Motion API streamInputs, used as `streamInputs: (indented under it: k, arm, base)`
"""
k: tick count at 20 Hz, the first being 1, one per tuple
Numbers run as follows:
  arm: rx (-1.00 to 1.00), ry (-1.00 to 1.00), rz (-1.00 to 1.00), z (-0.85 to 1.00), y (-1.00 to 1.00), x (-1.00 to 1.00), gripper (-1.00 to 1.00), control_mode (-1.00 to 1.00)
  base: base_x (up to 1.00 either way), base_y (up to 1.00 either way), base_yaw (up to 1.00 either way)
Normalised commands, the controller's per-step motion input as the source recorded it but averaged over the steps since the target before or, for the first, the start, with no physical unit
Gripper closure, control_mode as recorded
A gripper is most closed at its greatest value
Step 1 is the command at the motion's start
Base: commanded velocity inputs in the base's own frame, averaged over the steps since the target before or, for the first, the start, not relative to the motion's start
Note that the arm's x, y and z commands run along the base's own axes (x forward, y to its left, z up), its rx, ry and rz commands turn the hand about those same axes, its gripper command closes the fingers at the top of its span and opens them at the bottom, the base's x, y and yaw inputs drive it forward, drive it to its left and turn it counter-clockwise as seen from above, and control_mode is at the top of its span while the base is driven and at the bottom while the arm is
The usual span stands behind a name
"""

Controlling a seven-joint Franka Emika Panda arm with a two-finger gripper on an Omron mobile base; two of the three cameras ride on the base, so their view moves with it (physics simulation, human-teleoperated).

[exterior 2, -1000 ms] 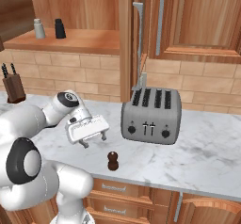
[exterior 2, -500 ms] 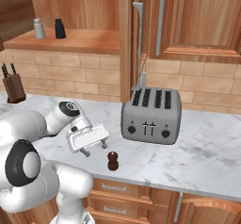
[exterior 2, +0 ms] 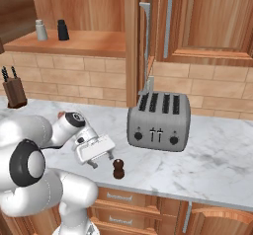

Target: There are various items on the counter. Only move the condiments/shakers into the cabinet.

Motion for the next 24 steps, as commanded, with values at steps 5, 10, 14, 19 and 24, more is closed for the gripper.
streamInputs:
  k: [5,10,14,19,24]
  arm:
    - [-0.03,0.00,-0.01,-0.25,-0.01,0.30,-1.00,-1.00]
    - [-0.03,0.00,-0.02,-0.19,-0.05,0.31,-1.00,-1.00]
    - [-0.05,0.00,-0.05,-0.22,-0.06,0.24,-1.00,-1.00]
    - [-0.06,0.00,-0.05,-0.24,-0.05,0.14,-1.00,-1.00]
    - [-0.06,0.00,-0.06,-0.14,-0.14,0.02,-1.00,-1.00]
  base:
    - [0.00,0.00,0.00]
    - [0.00,0.00,0.00]
    - [0.00,0.00,0.00]
    - [0.00,0.00,0.00]
    - [0.00,0.00,0.00]
